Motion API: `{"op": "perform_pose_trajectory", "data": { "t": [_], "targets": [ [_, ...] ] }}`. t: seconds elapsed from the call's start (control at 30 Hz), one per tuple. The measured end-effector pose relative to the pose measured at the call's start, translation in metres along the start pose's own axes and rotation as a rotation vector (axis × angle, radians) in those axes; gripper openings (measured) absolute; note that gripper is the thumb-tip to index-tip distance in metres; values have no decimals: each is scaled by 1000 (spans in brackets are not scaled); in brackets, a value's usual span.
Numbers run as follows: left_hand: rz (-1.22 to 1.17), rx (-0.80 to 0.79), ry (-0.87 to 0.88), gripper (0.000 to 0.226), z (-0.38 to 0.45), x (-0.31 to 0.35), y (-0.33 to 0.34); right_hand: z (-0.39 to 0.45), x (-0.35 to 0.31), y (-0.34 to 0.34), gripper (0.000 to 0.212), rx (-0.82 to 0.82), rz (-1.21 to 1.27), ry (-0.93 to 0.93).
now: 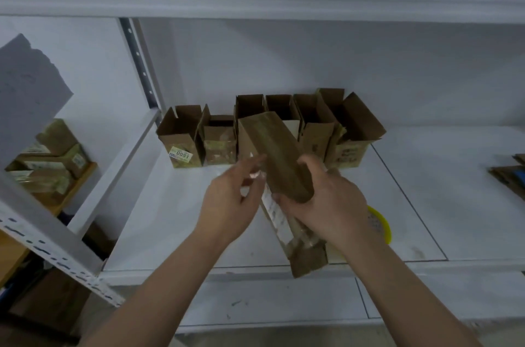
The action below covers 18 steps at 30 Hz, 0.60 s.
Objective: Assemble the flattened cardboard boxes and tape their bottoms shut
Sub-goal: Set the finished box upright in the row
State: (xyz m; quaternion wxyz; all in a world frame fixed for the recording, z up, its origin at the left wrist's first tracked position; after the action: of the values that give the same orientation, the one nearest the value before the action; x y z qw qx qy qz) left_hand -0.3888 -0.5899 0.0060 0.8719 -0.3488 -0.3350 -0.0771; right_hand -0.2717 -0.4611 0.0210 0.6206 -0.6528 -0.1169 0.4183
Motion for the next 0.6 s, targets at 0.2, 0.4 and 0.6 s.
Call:
{"op": "perform_pose_trajectory", "data": {
  "t": [0.2,0.4,0.6],
  "targets": [
    [-383,-134,-242,34,-35,-21,28,-13,17,38,55,-236,190,33],
    [-384,-211,-307,40,-41,-47,33,-20,33,51,65,-346,359,26],
    [-489,-425,-263,89,-55,-55,31,-30,38,60,99,-391,360,-32]
  ]
}}
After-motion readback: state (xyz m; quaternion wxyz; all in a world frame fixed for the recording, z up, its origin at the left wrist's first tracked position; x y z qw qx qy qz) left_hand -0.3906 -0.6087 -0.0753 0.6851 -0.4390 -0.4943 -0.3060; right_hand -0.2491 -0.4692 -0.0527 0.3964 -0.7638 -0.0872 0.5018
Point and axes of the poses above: each hand's wrist, its own z-axis towards the middle knuckle, its own y-axis out of the palm, x = y × z, the point moved 2 cm from there along z, towards the middle knuckle, and after that the axes turned 10 degrees about y, right-handed, at the moved point
